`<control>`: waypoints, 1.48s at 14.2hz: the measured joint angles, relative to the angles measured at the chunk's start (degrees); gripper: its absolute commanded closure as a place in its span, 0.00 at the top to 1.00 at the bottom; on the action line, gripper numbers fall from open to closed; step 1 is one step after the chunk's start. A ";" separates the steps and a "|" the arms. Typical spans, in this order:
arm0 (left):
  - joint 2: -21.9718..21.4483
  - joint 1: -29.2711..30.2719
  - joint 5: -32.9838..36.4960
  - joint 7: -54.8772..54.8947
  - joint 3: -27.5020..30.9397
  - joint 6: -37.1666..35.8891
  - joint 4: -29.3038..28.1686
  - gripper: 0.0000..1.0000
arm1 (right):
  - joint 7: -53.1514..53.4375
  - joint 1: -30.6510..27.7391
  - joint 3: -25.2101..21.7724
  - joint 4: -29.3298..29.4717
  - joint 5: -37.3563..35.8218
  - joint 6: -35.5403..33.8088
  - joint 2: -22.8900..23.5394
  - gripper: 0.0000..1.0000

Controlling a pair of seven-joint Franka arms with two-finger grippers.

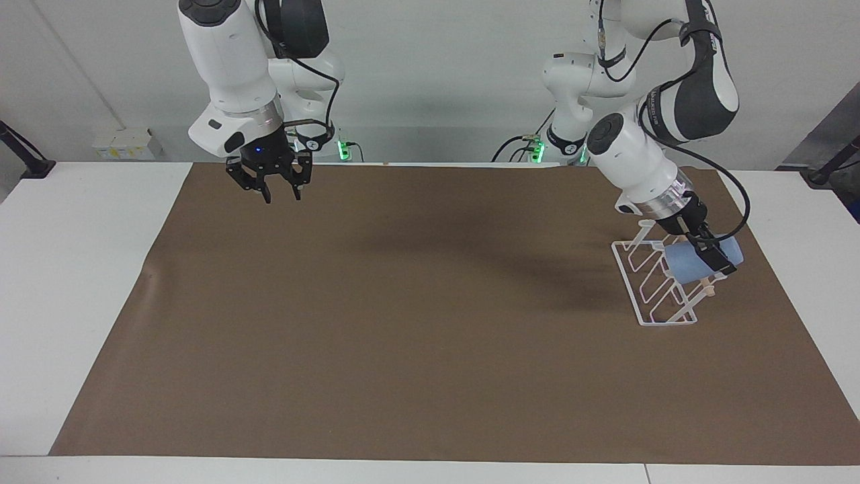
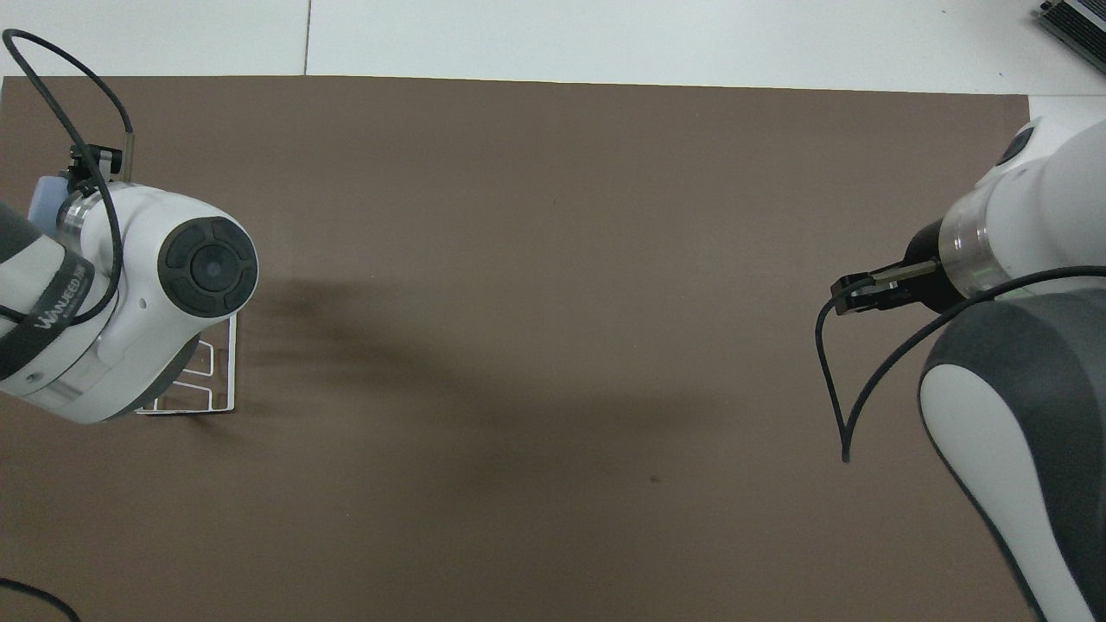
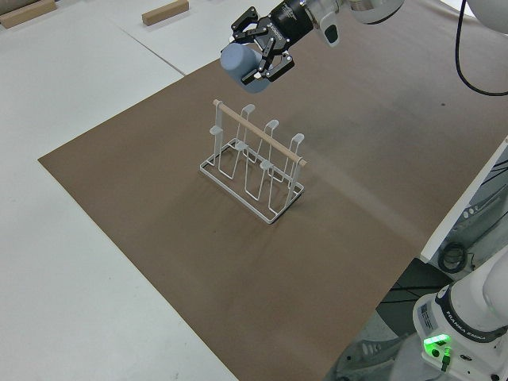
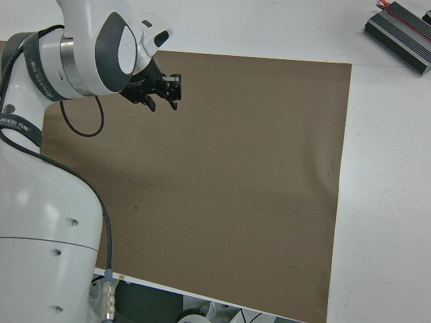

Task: Hang cup on cup holder
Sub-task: 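Lower the cup onto a rack peg with the left gripper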

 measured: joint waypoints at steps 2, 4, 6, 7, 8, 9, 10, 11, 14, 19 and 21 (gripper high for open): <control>-0.81 -0.01 1.62 -1.69 -0.03 -0.02 -2.36 0.00 | 0.26 -0.01 -0.03 -0.40 0.15 0.00 -0.22 1.00; -1.15 -0.05 2.58 -2.04 -0.09 -0.02 -3.19 0.00 | 0.35 -0.18 -0.09 -1.13 0.17 0.02 -0.50 1.00; -1.18 -0.06 4.09 -3.89 -0.10 -0.03 -3.99 0.00 | 0.37 -0.77 -0.17 -1.99 0.18 0.29 -0.79 1.00; -1.17 -0.07 5.32 -5.74 -0.10 -0.03 -4.75 0.00 | 0.38 -0.91 -0.24 -2.30 0.19 0.59 -0.88 1.00; -1.16 -0.07 6.23 -7.37 -0.11 -0.04 -5.51 0.00 | 0.38 -1.00 -0.24 -2.47 0.19 0.85 -0.96 1.00; -1.16 -0.08 6.76 -8.38 -0.12 -0.04 -6.10 0.00 | 0.39 -1.00 -0.24 -2.50 0.19 0.95 -1.04 1.00; -1.16 -0.08 6.94 -8.85 -0.13 -0.04 -6.41 0.00 | 0.39 -1.00 -0.23 -2.50 0.19 0.96 -1.16 1.00; -1.16 -0.09 7.10 -9.19 -0.14 -0.04 -6.53 0.00 | 0.39 -1.00 -0.23 -2.50 0.20 0.96 -1.27 1.00; -1.16 -0.09 8.33 -10.86 -0.14 -0.03 -6.64 0.00 | 0.39 -1.06 -0.24 -2.51 0.20 0.96 -1.34 1.00; -1.15 -0.09 8.63 -11.31 -0.14 0.06 -7.45 0.99 | 0.39 -1.17 -0.24 -2.54 0.20 0.96 -1.34 1.00; -1.16 -0.09 8.66 -11.65 -0.14 0.09 -7.44 1.00 | 0.39 -1.17 -0.24 -2.55 0.20 0.96 -1.34 1.00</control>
